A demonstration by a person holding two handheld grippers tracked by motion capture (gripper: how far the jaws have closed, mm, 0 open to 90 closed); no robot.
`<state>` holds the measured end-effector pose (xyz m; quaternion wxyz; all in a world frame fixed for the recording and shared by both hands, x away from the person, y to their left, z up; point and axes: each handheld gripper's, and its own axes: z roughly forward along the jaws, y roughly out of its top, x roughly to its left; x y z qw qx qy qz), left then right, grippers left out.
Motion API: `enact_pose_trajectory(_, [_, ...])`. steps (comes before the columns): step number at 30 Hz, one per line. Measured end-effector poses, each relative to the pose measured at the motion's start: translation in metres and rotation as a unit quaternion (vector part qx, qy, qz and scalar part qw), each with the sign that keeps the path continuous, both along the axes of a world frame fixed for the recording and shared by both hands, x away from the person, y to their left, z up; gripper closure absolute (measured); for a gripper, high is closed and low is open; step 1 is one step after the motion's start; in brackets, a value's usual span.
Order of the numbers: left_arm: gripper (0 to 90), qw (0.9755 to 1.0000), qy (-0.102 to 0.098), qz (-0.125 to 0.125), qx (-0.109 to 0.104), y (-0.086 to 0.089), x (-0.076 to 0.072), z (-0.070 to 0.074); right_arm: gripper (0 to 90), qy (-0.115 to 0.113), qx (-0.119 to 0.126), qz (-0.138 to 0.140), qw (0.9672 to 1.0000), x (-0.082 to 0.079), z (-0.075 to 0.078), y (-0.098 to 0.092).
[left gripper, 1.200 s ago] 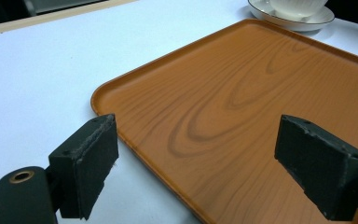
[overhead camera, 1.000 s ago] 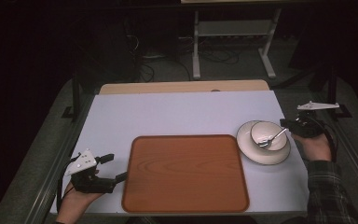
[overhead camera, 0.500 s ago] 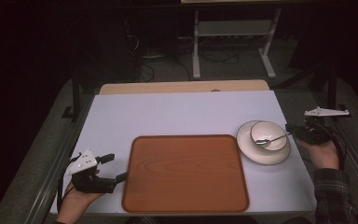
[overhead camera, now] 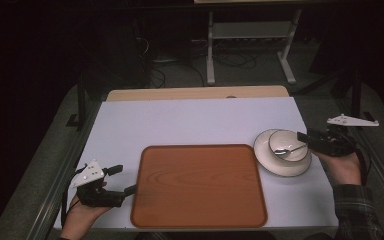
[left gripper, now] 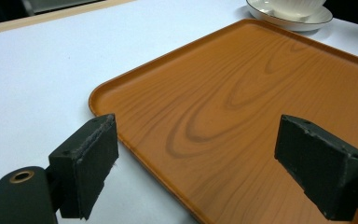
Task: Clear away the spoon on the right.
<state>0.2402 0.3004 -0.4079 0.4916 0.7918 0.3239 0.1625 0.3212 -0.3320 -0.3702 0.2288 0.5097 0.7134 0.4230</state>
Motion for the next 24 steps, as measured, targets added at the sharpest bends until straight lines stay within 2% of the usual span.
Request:
enact_pose_trajectory(6, [13.1,1.0000,0.001,0.000,-0.002,0.000,0.000,0.000,55.7,-0.003,-0.008,-0.003,1.0000,-0.014,-0.004,0.005])
enact_pose_trajectory(9, [13.1,1.0000,0.003,0.000,-0.002,0.000,0.001,-0.001,55.3,0.002,0.003,-0.006,1.0000,-0.019,-0.006,0.004])
enact_pose_trajectory(10, [13.1,1.0000,0.001,-0.002,-0.001,-0.001,0.000,0.000,52.7,0.002,0.006,-0.018,0.9998,-0.024,-0.009,0.003])
enact_pose_trajectory(11, [13.1,1.0000,0.001,-0.002,-0.001,-0.001,0.000,0.000,52.7,0.002,0.006,-0.018,0.9998,-0.024,-0.009,0.003])
enact_pose_trajectory(13, [13.1,1.0000,0.001,-0.002,-0.002,-0.001,0.000,0.000,53.6,0.013,0.007,-0.025,0.9996,-0.029,-0.013,0.000])
enact_pose_trajectory(15, [13.1,1.0000,0.002,-0.001,-0.003,0.000,0.000,0.000,54.5,0.014,0.003,-0.029,0.9995,-0.030,-0.014,-0.001])
enact_pose_trajectory(20, [13.1,1.0000,0.002,-0.001,-0.003,-0.001,0.000,0.000,56.3,0.025,0.009,-0.063,0.9977,-0.033,-0.016,-0.014])
enact_pose_trajectory(24, [13.1,1.0000,0.001,-0.001,-0.001,0.000,0.000,0.000,56.3,0.035,0.007,-0.070,0.9969,-0.031,-0.021,-0.018])
